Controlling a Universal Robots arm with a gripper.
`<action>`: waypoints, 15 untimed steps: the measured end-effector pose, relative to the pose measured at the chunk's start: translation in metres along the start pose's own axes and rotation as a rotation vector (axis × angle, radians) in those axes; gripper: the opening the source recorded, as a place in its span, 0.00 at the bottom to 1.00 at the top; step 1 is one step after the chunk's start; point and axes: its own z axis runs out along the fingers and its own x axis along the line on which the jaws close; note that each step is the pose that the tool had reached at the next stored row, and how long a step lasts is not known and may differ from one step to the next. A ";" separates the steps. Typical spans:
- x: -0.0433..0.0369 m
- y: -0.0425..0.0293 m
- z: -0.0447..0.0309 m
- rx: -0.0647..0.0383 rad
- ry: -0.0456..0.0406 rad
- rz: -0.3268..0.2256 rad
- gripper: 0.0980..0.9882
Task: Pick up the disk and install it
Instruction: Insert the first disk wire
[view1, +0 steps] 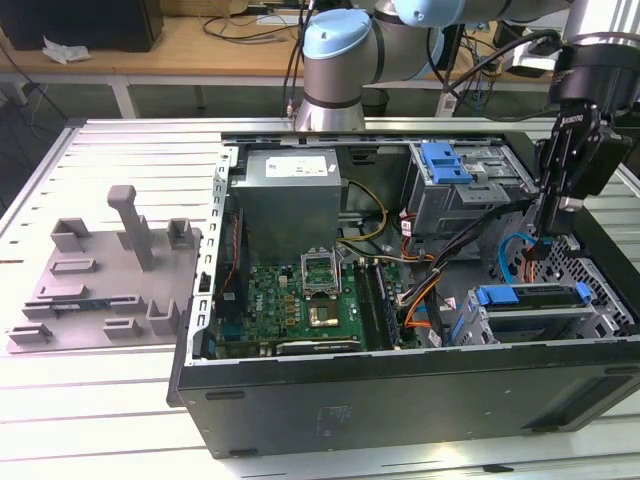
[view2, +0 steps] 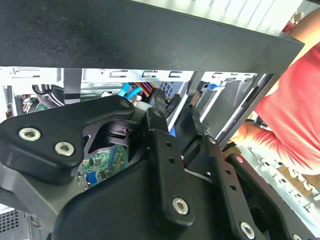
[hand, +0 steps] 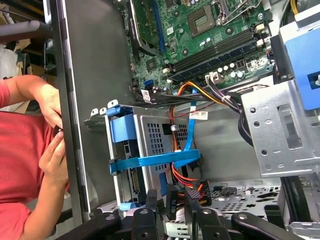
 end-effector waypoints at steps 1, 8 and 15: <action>-0.0003 0.0000 0.0000 0.000 0.0002 0.000 0.27; -0.0011 0.0000 0.0007 -0.005 -0.0001 0.007 0.19; -0.0015 -0.0002 0.0012 -0.011 -0.0005 0.016 0.09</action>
